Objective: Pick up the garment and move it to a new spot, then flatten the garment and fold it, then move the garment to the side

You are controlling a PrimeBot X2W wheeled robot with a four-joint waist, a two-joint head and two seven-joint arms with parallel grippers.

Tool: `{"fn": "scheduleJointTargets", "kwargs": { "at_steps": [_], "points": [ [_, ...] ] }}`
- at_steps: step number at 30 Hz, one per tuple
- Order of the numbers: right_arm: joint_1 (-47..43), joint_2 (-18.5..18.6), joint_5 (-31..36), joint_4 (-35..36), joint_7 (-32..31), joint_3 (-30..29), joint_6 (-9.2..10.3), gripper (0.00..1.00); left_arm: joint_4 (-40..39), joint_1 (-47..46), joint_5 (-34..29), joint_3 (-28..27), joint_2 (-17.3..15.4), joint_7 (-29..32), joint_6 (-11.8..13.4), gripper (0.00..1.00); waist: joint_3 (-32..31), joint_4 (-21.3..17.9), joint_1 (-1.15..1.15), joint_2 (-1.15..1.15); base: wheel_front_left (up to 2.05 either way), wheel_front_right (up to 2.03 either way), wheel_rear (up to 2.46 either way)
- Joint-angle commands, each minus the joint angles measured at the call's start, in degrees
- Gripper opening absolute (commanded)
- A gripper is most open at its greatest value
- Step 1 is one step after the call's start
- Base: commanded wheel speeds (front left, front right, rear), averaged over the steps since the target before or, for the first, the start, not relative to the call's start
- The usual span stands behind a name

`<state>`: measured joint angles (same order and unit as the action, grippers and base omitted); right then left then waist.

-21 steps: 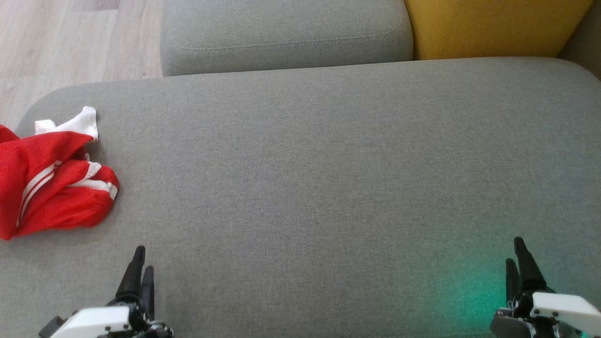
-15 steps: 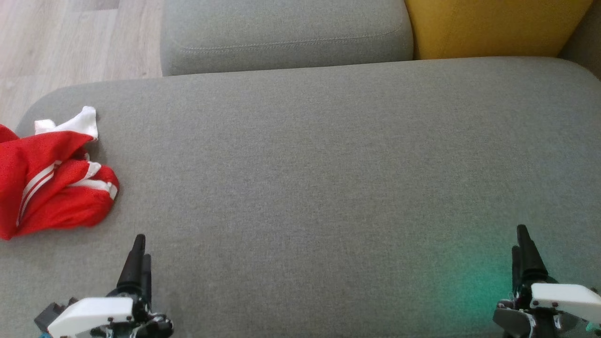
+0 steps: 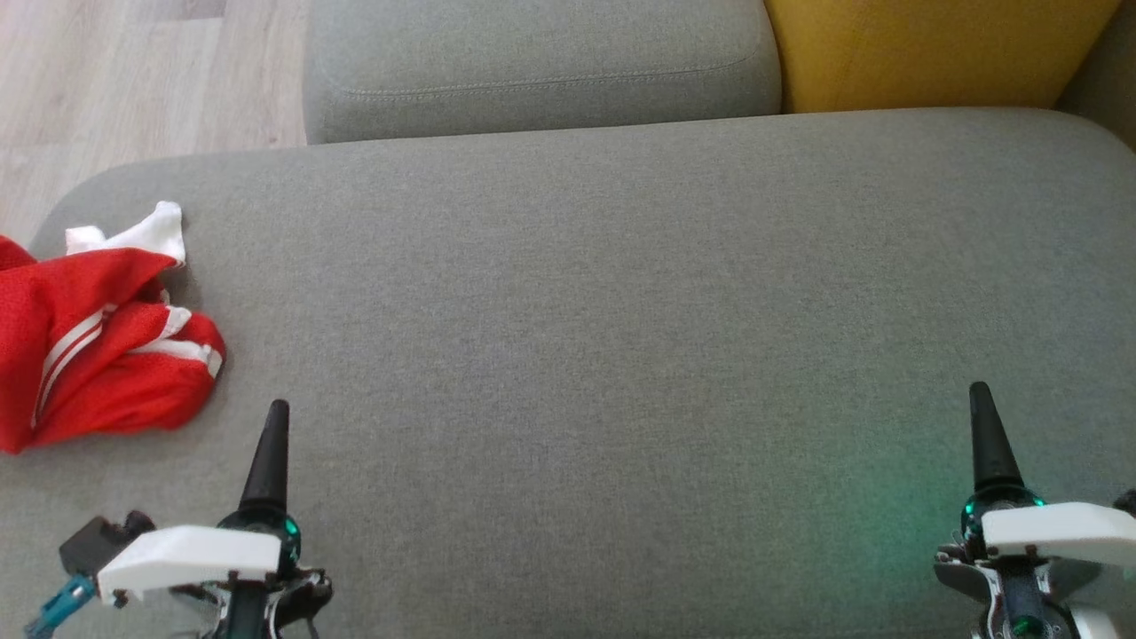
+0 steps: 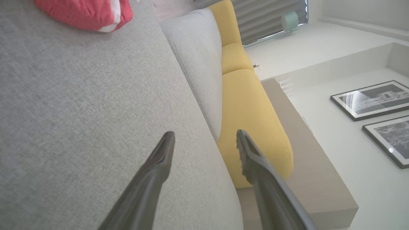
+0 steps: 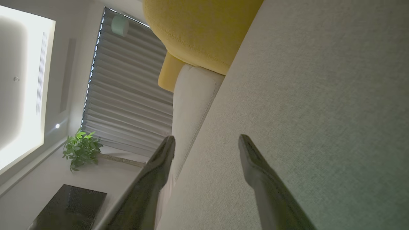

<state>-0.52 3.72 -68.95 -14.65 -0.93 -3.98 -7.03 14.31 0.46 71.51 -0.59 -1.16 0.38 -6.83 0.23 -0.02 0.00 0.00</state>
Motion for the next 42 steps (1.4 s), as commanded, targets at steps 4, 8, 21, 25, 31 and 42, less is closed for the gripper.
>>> {"fn": "scheduleJointTargets", "kwargs": {
  "at_steps": [4,8,21,25,31,42],
  "points": [
    [2.63,1.73,4.77,3.45,1.10,1.36,-0.15,1.00,-3.75,-3.47,-5.44,0.37,-0.78,-1.19,-0.30,1.00,-0.13,-0.03,0.00,0.00,0.00,0.00,0.00],
    [2.52,2.20,8.12,4.36,1.41,2.15,-0.17,1.00,-4.68,-3.40,-9.61,0.89,-1.01,-1.86,-0.32,1.00,-0.20,-0.07,0.00,0.00,0.00,0.00,0.00],
    [2.27,3.13,18.98,6.39,2.39,4.07,-0.21,1.00,-7.00,-2.98,-22.42,3.72,-2.51,-3.88,1.39,1.00,-0.68,-0.29,0.00,0.00,0.00,0.00,0.00],
    [2.24,3.34,22.20,6.91,2.74,4.64,-0.22,1.00,-7.79,-2.96,-25.91,4.67,-3.04,-4.55,2.44,1.00,-0.77,-0.33,0.00,0.00,0.00,0.00,0.00],
    [2.15,3.50,26.88,7.44,3.12,5.44,-0.25,1.00,-8.73,-2.93,-30.91,6.27,-4.11,-5.56,4.07,1.00,-0.89,-0.38,0.00,0.00,0.00,0.00,0.00],
    [2.10,3.74,36.27,8.27,4.27,6.56,-0.29,1.00,-8.43,-2.22,-39.67,8.76,-6.15,-7.58,7.53,1.00,-1.33,-0.61,0.00,0.00,0.00,0.00,0.00]
  ]
}}
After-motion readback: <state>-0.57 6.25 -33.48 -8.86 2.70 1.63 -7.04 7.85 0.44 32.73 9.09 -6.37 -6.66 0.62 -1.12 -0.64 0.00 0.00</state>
